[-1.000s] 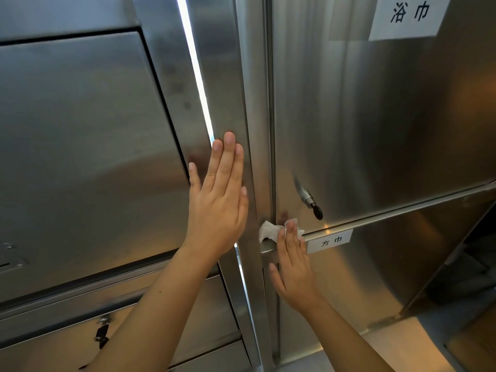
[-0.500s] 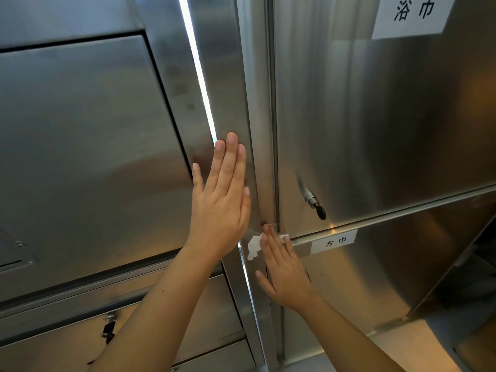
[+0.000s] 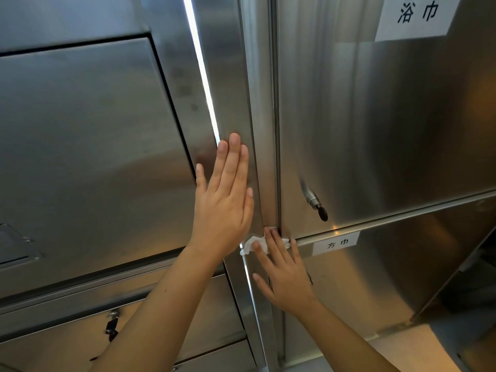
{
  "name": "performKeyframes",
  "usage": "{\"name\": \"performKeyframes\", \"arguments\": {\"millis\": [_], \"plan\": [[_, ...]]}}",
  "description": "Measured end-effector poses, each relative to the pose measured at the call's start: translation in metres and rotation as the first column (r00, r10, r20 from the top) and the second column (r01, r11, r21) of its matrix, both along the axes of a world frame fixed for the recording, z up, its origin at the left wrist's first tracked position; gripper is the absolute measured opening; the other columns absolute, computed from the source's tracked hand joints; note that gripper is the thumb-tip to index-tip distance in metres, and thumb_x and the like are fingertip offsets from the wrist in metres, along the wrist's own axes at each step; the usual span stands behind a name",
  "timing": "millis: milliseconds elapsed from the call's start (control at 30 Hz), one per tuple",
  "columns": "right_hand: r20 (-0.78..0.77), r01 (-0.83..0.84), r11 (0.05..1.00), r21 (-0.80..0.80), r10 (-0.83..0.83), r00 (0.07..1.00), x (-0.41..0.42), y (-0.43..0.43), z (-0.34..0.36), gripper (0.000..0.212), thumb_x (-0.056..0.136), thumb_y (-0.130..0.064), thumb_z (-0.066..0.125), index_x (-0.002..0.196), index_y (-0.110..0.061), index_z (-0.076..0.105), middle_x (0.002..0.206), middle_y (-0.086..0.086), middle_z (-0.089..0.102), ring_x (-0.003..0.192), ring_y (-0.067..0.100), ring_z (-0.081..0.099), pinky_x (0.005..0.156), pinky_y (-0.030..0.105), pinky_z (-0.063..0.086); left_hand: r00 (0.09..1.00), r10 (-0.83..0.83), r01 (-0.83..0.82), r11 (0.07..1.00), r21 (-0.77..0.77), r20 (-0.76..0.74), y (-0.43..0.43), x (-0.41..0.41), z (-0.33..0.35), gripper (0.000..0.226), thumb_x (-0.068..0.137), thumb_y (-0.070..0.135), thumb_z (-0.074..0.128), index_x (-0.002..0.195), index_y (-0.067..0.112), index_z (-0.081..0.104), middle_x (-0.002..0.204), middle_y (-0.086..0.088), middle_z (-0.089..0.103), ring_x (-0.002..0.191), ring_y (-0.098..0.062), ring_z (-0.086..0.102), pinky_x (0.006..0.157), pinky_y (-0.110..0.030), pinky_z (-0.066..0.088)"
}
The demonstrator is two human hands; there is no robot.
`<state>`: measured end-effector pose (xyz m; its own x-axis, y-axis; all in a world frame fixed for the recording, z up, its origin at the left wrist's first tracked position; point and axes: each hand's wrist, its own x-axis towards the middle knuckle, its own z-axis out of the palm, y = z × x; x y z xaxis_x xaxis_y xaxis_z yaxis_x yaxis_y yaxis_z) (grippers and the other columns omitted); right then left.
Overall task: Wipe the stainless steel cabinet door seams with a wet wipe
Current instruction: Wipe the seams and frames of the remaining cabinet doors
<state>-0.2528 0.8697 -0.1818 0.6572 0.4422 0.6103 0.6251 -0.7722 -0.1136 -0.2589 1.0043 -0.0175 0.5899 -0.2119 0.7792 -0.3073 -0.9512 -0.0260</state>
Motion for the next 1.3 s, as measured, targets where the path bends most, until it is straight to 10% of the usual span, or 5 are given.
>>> {"name": "performKeyframes", "arguments": {"millis": [1300], "plan": [[0.016, 0.011, 0.999, 0.049, -0.011, 1.0, -0.004, 0.009, 0.055, 0.066, 0.088, -0.044, 0.04, 0.146, -0.018, 0.019, 0.148, 0.021, 0.023, 0.135, 0.035, 0.028, 0.102, 0.054, 0.025, 0.995, 0.04, -0.041, 0.999, 0.01, 0.09, 0.012, 0.001, 0.066, 0.056, 0.094, 0.02, 0.027, 0.145, 0.009, 0.005, 0.151, -0.003, -0.004, 0.14, -0.013, -0.003, 0.113, -0.047, 0.0]]}}
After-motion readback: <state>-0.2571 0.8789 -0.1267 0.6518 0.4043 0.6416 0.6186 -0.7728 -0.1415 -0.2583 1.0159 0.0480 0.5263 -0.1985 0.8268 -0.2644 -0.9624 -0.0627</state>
